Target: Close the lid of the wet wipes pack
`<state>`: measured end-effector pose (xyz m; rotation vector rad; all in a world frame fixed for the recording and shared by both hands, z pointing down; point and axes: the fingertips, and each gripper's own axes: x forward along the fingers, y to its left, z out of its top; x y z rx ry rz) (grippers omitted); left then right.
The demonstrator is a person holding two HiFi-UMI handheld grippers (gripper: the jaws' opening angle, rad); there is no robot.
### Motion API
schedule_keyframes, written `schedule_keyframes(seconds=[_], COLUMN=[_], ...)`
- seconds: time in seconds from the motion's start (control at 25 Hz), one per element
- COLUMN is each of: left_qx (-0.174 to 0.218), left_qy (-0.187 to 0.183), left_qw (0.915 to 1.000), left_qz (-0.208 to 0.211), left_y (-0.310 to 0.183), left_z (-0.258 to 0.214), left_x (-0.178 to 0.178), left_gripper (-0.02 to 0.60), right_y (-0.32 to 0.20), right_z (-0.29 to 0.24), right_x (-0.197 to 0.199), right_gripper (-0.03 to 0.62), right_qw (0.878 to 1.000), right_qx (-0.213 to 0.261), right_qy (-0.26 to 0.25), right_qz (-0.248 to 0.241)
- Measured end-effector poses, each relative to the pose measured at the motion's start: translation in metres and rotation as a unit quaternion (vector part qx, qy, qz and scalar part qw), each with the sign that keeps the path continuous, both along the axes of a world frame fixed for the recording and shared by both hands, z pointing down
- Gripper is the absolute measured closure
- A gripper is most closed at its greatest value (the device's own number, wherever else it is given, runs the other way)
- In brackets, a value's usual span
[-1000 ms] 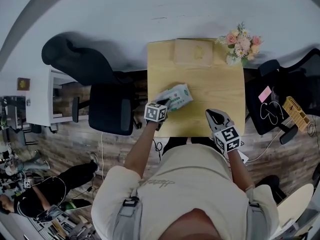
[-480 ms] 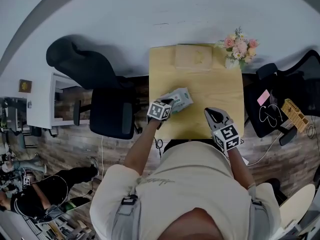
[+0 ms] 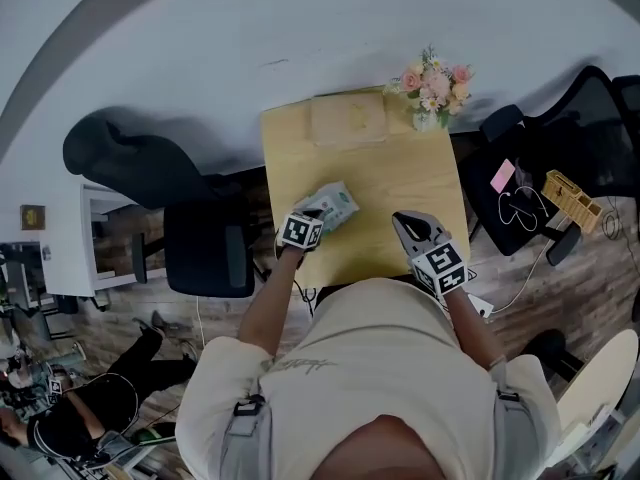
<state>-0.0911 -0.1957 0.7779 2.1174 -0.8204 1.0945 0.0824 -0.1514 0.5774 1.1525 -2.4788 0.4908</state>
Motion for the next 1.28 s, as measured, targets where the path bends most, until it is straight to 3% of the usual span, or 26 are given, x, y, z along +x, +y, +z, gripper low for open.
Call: schedule_keyframes(seconds=[0.24, 0.36, 0.48, 0.64, 0.84, 1.08, 1.28], left_qx=[0.002, 0.021, 0.075, 0.185, 0.293, 0.367, 0.41], left_qy=[-0.001, 0.04, 0.097, 0.157, 0.209, 0.247, 0.245], left_qw=[1.0, 0.9985, 0.9912, 0.9693, 0.9319, 0.8943, 0.8753], left_qz=[-0.007, -0.031, -0.047, -0.042, -0.048, -0.068, -0.077], left_y=[0.0, 0.0, -0.007, -0.017, -0.013, 0.0, 0.009], left_z=[-0.005, -0.025, -0.071, -0.163, -0.265, -0.341, -0.372], left_x=[0.003, 0.008, 0.018, 0.037, 0.046, 0.04, 0.027], left_gripper=[0.564, 0.563, 0.563, 0.563, 0.563, 0.563, 0.563], right_y=[-0.004, -0.005, -0.005, -0.008, -0.015, -0.021, -0.02], right_z=[-0.004, -0.009, -0.017, -0.039, -0.082, -0.131, -0.163], right_x=[-0.003, -0.006, -0.01, -0.016, -0.021, -0.026, -0.029], right_gripper=[0.594, 0.594, 0.594, 0.594, 0.594, 0.594, 0.594], right_qw=[1.0, 1.0, 0.999, 0.998, 0.995, 0.987, 0.98], right_qx=[0.007, 0.015, 0.02, 0.041, 0.086, 0.142, 0.181], right_qy=[-0.007, -0.012, -0.019, -0.03, -0.049, -0.062, -0.072], right_qz=[-0.004, -0.011, -0.016, -0.026, -0.033, -0.039, -0.037])
